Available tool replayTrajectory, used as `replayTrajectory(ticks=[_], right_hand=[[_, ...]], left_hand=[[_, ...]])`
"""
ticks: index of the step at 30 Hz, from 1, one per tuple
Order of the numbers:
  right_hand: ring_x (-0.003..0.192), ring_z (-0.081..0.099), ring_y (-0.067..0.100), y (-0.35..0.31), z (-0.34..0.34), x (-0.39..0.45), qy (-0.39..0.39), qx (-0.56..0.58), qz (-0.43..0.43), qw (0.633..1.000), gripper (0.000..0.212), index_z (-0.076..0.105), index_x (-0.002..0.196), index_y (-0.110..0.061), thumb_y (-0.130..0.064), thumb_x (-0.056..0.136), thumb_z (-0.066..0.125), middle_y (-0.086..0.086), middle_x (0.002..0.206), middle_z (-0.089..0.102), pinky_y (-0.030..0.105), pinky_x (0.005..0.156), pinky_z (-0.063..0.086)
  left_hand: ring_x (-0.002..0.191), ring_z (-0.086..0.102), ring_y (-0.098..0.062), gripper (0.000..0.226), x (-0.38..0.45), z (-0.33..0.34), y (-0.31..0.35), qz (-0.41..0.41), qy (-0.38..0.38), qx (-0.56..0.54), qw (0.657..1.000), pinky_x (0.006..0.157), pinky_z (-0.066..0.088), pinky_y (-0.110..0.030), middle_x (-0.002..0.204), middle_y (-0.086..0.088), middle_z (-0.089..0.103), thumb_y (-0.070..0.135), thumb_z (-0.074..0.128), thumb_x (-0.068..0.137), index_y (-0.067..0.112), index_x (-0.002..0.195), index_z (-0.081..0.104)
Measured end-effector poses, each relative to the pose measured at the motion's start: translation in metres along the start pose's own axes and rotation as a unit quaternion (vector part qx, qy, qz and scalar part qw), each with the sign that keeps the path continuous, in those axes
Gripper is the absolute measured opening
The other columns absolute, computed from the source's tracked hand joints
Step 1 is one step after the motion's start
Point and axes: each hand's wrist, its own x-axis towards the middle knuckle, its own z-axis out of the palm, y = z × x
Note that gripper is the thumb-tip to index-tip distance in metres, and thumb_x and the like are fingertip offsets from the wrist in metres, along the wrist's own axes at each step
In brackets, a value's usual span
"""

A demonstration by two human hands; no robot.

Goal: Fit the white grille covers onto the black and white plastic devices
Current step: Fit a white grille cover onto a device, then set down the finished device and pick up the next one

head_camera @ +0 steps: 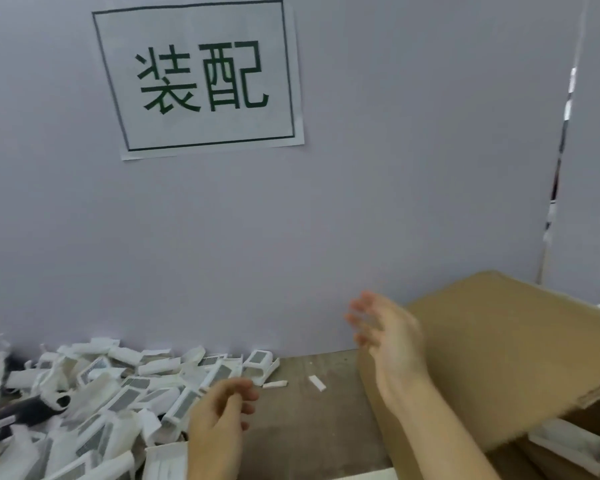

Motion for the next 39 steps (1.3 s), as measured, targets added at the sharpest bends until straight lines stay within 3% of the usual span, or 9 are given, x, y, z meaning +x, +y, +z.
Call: replayTrajectory(ticks=[5,10,14,19,23,27,32,34,39], right_hand=[[0.074,0.065,0.003,0.096,0.024,-0.035,-0.166,-0.397,-0.099,0.897,0.033,0.068,0.088,-0.033,-0.004,0.093,0.054,-0.008,0.077,0.070,0.020,0.074,0.052],[0.070,0.058,0.005,0.125,0.023,-0.039,-0.270,-0.434,-0.049,0.858,0.028,0.068,0.103,-0.032,-0.010,0.095,0.054,-0.006,0.097,0.066,0.011,0.066,0.046],[0.078,0.059,0.006,0.124,0.020,-0.035,-0.251,-0.427,-0.026,0.869,0.029,0.069,0.100,-0.031,-0.007,0.095,0.054,-0.009,0.101,0.066,0.007,0.062,0.042],[0.079,0.057,0.009,0.124,0.021,-0.038,-0.251,-0.423,0.009,0.870,0.028,0.069,0.100,-0.029,-0.006,0.095,0.053,-0.004,0.102,0.066,0.007,0.063,0.043],[0.074,0.054,0.007,0.123,0.023,-0.037,-0.246,-0.422,0.005,0.872,0.027,0.070,0.095,-0.029,-0.006,0.095,0.054,-0.006,0.096,0.067,0.008,0.061,0.043],[0.080,0.057,0.007,0.124,0.024,-0.035,-0.244,-0.425,0.011,0.872,0.027,0.069,0.096,-0.030,-0.008,0.096,0.054,-0.007,0.098,0.066,0.006,0.064,0.043],[0.079,0.064,0.013,0.120,0.027,-0.038,-0.241,-0.382,0.026,0.892,0.026,0.072,0.094,-0.023,-0.007,0.098,0.053,-0.002,0.087,0.073,0.011,0.064,0.046],[0.069,0.068,0.016,0.113,0.031,-0.040,-0.245,-0.297,0.088,0.919,0.025,0.073,0.095,-0.012,-0.014,0.103,0.050,0.005,0.080,0.076,0.019,0.059,0.047],[0.086,0.073,0.039,0.086,0.033,-0.039,-0.244,0.037,0.320,0.915,0.072,0.067,0.113,0.004,-0.056,0.102,0.029,0.026,0.105,0.072,0.043,0.071,0.055]], left_hand=[[0.085,0.060,-0.001,0.023,0.005,-0.009,0.038,0.105,-0.053,0.269,0.956,0.072,0.042,-0.010,0.087,0.015,0.068,0.010,0.054,0.092,0.029,0.087,0.065],[0.096,0.060,-0.023,0.024,0.068,-0.023,0.105,0.115,-0.158,0.535,0.822,0.079,0.045,-0.033,0.108,0.001,0.061,0.032,0.049,0.094,0.021,0.113,0.059],[0.108,0.060,-0.029,0.031,0.129,-0.066,0.134,0.093,-0.199,0.754,0.619,0.085,0.048,-0.036,0.121,-0.008,0.056,0.022,0.049,0.094,0.013,0.123,0.055],[0.123,0.058,-0.026,0.053,0.163,-0.158,0.095,-0.121,-0.278,0.877,0.372,0.102,0.048,-0.036,0.134,-0.008,0.060,0.031,0.065,0.090,0.011,0.138,0.054],[0.119,0.058,-0.025,0.055,0.159,-0.199,0.055,-0.110,-0.199,0.871,0.435,0.099,0.051,-0.041,0.138,-0.004,0.054,0.029,0.059,0.088,0.015,0.139,0.046],[0.099,0.060,-0.021,0.030,0.170,-0.193,0.075,-0.044,-0.175,0.839,0.513,0.081,0.053,-0.034,0.107,0.001,0.056,0.021,0.054,0.087,0.020,0.117,0.051],[0.076,0.055,-0.028,0.031,0.163,-0.140,0.121,0.168,0.006,0.671,0.722,0.061,0.041,-0.032,0.094,-0.004,0.060,0.014,0.063,0.085,0.025,0.111,0.051],[0.077,0.058,-0.031,0.042,0.139,-0.103,0.126,0.237,0.002,0.564,0.791,0.062,0.044,-0.033,0.095,-0.003,0.064,0.012,0.073,0.081,0.027,0.115,0.054],[0.094,0.059,-0.017,0.053,0.039,-0.002,0.069,0.320,-0.148,0.360,0.864,0.079,0.053,-0.038,0.102,0.003,0.068,-0.005,0.061,0.076,0.025,0.120,0.061]])
